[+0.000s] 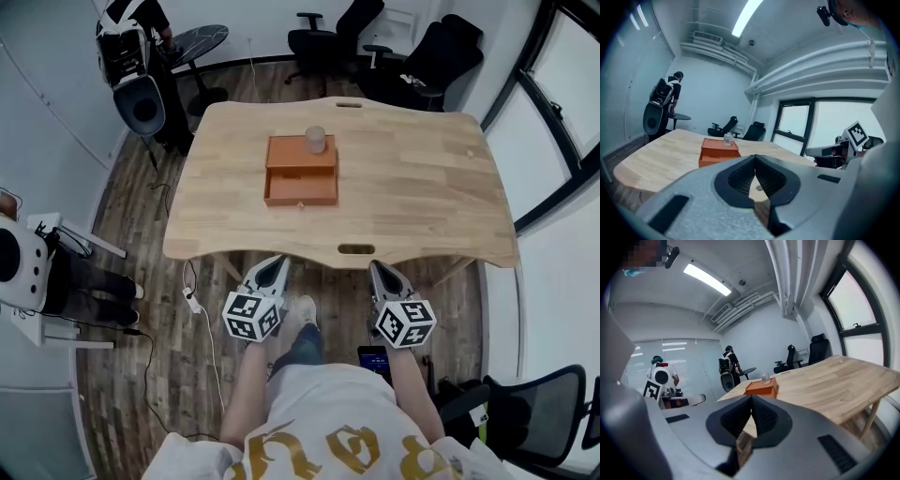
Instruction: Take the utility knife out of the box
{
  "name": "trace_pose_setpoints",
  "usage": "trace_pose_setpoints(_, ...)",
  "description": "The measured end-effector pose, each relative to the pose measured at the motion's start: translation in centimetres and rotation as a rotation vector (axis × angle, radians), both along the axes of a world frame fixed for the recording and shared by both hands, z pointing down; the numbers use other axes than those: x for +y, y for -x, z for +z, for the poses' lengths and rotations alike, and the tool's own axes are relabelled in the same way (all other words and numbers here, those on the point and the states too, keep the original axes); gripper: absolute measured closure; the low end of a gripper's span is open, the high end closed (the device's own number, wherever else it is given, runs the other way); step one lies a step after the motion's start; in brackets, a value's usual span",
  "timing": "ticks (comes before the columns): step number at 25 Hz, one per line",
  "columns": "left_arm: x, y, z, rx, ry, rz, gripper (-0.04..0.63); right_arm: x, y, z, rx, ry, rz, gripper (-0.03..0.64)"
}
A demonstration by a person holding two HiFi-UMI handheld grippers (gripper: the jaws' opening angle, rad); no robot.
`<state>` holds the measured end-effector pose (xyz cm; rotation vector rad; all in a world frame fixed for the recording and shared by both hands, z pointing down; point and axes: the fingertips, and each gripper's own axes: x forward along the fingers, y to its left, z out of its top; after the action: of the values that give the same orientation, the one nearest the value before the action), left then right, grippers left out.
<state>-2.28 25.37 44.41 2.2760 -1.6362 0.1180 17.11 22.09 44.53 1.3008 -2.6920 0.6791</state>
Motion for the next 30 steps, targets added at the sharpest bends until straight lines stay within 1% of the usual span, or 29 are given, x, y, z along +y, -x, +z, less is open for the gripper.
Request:
trace_pose_setpoints(9,-14.4,4.7,0.6,-0.007,0.031,0.07,0.586,-13.1,4.8,0.7,0.018,0.043,0.056,0.605)
trace_pose_setpoints(14,-20.9,7.8,1.0,-0.003,0.039,0.092,0.586,-19.5,8.0,1.1,0.028,0.049,0.071,0.604)
trace_pose_setpoints(20,-25.4,10.2,2.1,-0.003,0.054,0.112,0.586,-23.8,9.7,2.0,0.024,0.061,0.108,0.606)
trace_pose_setpoints(30,-28.6,10.8,3.5,0.01,0.078,0.118,0.586,-26.6,10.4,2.5,0.038,0.074,0.099,0.605)
